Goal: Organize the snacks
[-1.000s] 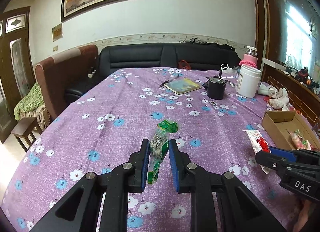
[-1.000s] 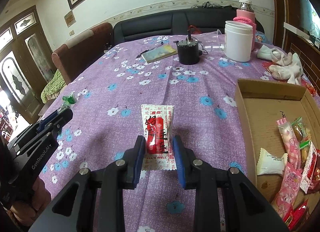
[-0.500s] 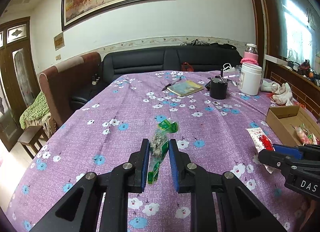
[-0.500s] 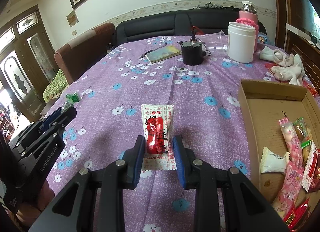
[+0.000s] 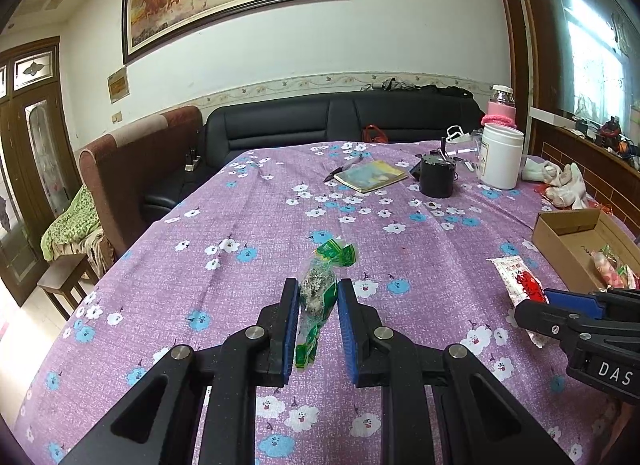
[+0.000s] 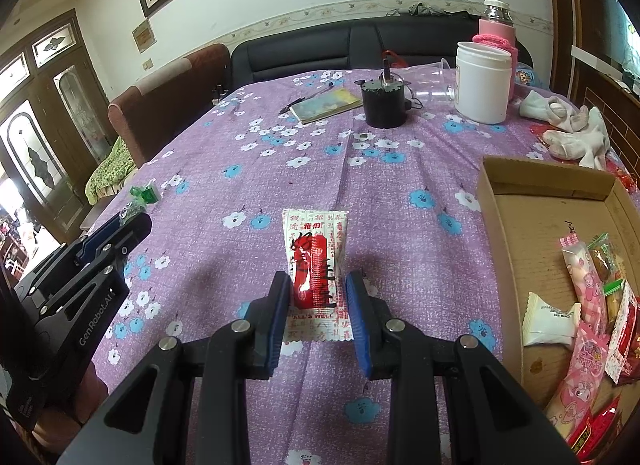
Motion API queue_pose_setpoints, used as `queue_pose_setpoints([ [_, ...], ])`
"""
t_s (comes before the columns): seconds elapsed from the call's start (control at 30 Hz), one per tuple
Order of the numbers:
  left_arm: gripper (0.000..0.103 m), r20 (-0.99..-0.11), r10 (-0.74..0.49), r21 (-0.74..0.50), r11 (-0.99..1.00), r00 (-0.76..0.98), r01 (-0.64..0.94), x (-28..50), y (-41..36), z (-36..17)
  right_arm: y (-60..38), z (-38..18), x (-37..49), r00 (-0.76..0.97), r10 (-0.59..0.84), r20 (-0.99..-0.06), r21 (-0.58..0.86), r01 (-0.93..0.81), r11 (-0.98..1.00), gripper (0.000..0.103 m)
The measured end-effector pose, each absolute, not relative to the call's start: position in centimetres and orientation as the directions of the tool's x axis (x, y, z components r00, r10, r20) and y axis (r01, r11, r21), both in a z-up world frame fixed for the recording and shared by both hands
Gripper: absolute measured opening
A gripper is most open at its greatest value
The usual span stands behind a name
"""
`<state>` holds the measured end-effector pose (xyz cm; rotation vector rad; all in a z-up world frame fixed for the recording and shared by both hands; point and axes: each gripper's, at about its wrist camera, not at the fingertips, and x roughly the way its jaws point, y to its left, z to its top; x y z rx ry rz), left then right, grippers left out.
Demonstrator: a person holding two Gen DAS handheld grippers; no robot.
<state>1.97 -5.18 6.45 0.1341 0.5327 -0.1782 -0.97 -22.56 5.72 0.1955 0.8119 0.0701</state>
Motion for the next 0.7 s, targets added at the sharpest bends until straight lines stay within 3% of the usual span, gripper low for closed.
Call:
queue_pose_setpoints([
  [0.7, 0.020, -0.507, -0.133, 0.093, 0.974, 0.852, 0.208, 1.70, -5.33, 6.46, -22.55, 5.78, -1.01, 0.686, 0.130, -0.715, 0.197, 0.020, 0.980, 0.028],
])
